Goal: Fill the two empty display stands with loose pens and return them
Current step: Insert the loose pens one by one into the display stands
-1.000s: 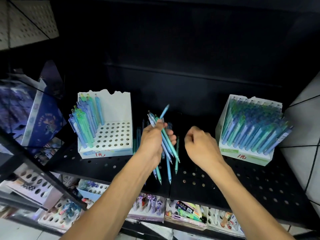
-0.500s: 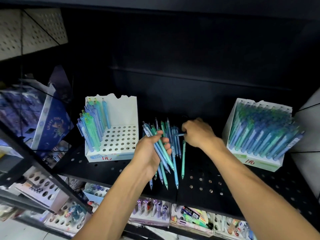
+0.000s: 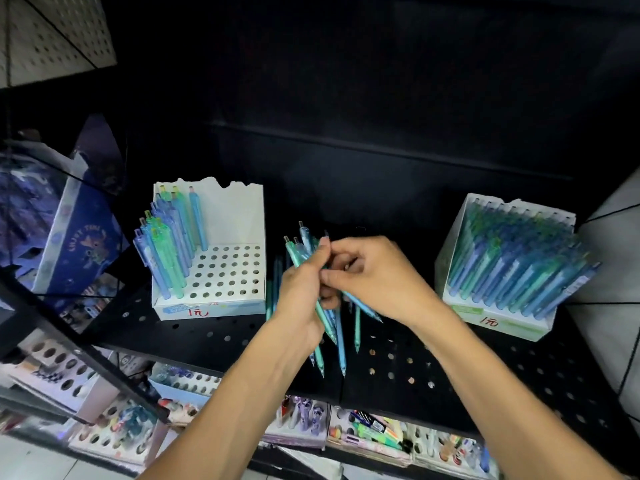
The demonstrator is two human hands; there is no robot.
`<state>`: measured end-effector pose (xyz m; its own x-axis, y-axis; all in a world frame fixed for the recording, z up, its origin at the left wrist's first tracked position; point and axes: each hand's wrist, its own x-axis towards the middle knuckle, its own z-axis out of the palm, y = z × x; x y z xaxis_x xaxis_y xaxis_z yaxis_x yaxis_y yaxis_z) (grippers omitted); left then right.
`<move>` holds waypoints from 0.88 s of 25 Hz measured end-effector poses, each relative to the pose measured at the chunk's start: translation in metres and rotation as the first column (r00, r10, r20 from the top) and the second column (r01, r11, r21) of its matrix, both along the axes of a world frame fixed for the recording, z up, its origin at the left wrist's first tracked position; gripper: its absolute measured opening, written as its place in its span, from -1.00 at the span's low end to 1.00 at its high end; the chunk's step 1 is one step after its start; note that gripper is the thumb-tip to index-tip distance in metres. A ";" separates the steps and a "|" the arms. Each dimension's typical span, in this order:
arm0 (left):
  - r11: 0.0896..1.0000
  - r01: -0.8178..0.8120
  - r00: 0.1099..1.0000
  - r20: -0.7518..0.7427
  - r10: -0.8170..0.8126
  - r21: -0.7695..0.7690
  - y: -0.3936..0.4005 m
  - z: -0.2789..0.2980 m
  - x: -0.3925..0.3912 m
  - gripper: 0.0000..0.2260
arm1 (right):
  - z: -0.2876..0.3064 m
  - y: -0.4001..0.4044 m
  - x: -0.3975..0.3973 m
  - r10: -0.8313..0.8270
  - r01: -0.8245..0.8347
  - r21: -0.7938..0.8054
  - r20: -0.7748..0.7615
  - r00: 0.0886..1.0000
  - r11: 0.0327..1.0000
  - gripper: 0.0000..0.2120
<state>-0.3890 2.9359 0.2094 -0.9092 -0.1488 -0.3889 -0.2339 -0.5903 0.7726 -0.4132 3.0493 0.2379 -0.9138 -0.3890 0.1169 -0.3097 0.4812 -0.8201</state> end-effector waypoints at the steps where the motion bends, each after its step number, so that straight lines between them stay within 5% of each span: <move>1: 0.999 -0.045 0.999 0.029 0.045 0.011 -0.003 0.001 -0.001 -0.81 | -0.003 0.008 -0.002 -0.065 0.069 -0.069 0.048 0.997 0.995 -0.96; 2: 0.995 -0.093 0.994 0.053 0.092 0.023 -0.007 0.002 -0.002 -0.83 | -0.008 0.017 -0.006 -0.173 0.173 -0.028 0.027 0.985 0.984 -0.97; 4: 0.990 -0.142 0.987 0.079 0.141 0.010 -0.015 0.004 -0.002 -0.84 | -0.023 0.030 -0.011 -0.237 0.251 0.375 -0.083 0.968 0.893 -0.79; 7: 0.994 -0.105 0.991 0.082 0.104 0.010 -0.016 0.004 0.000 -0.75 | -0.037 0.027 -0.008 -0.228 0.122 0.618 0.094 0.969 0.777 -0.65; 11: 0.999 -0.036 0.996 0.088 0.033 0.030 -0.014 0.002 0.003 -0.81 | -0.024 0.035 -0.010 -0.317 0.255 0.552 0.018 0.948 0.794 -0.69; 15: 0.993 0.080 0.995 0.060 -0.075 -0.085 -0.007 -0.003 0.006 -0.56 | -0.001 0.023 0.006 -0.153 0.139 0.147 0.089 0.984 0.979 -0.81; 18: 0.995 0.075 0.996 0.053 -0.071 -0.062 -0.006 0.001 0.008 -0.77 | -0.003 0.014 0.012 -0.051 0.054 -0.014 0.135 0.990 0.998 -0.81; 20: 0.999 0.022 0.999 0.042 -0.020 -0.033 -0.010 0.005 0.007 -0.81 | -0.014 0.017 0.010 -0.146 0.144 0.029 0.090 0.985 0.989 -0.78; 22: 0.998 -0.017 0.998 0.052 0.020 -0.053 -0.015 0.006 0.007 -0.88 | -0.028 0.018 0.012 -0.189 0.177 0.264 0.019 0.982 0.948 -0.73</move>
